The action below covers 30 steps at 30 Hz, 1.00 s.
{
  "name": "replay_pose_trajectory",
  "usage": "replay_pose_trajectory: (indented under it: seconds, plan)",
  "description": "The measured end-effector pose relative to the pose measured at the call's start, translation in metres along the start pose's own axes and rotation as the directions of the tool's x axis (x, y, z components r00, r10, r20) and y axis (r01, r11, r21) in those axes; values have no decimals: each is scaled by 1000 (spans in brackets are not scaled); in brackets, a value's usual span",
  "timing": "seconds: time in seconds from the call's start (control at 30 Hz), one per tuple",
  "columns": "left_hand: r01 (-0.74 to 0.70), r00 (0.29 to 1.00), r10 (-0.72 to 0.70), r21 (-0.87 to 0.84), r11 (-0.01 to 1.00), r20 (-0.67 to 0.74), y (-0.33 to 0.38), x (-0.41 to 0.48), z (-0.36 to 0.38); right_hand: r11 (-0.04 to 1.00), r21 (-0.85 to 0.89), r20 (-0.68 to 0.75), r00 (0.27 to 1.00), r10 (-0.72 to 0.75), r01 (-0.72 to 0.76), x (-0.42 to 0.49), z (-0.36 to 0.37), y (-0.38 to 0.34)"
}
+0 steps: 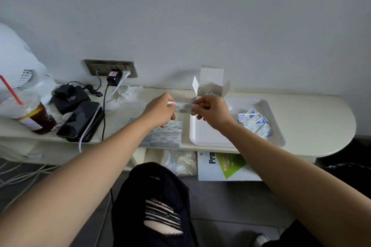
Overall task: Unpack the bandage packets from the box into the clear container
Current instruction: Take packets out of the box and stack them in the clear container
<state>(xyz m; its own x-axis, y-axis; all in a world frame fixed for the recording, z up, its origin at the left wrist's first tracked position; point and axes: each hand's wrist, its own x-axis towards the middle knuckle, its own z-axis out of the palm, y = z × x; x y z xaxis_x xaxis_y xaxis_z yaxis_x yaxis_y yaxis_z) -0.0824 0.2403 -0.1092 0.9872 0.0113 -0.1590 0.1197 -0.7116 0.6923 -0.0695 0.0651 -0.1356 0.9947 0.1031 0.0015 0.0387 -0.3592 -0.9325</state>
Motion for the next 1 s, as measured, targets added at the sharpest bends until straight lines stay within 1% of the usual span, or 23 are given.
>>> replay_pose_trajectory:
  seconds: [0.1,0.2,0.33,0.4,0.43,0.47,0.5,0.57,0.63,0.7,0.8,0.93,1.0]
  plan:
    - [59,996,-65,-90,994,-62,-15,2,-8,998,32,10,999,45,-45,4,11,-3]
    - [89,990,-104,-160,983,-92,-28,5,-17,996,42,27,997,74,-75,7,20,-5]
    - [112,986,-124,-116,987,-108,-38,8,-25,993,56,30,995,99,-100,12,32,-7]
    - [120,981,-128,-62,991,-143,-43,10,-26,990,69,31,993,118,-120,14,35,-6]
    - [105,979,-102,8,994,-177,-45,12,-26,988,81,32,991,130,-132,15,36,-6]
    - [70,978,-49,98,993,-204,-48,13,-26,985,95,34,989,143,-145,15,36,-6]
    - [10,979,27,183,983,-202,-50,14,-25,981,109,35,987,155,-158,16,36,-6]
    - [-160,973,203,312,937,-110,-49,15,-23,974,129,45,983,180,-185,18,35,-7]
    - [-327,930,368,415,849,-19,-45,15,-20,969,140,63,979,196,-203,20,36,-8]
    - [-417,881,473,466,780,-5,-41,16,-17,964,148,82,974,210,-220,23,36,-9]
    - [-413,877,479,455,789,-37,-37,15,-16,957,154,108,967,229,-244,24,36,-8]
    - [-395,893,450,491,776,7,-37,15,-18,958,142,125,964,233,-250,25,37,-4]
    - [-394,893,449,507,767,15,-39,16,-19,965,128,132,968,213,-229,24,38,-2]
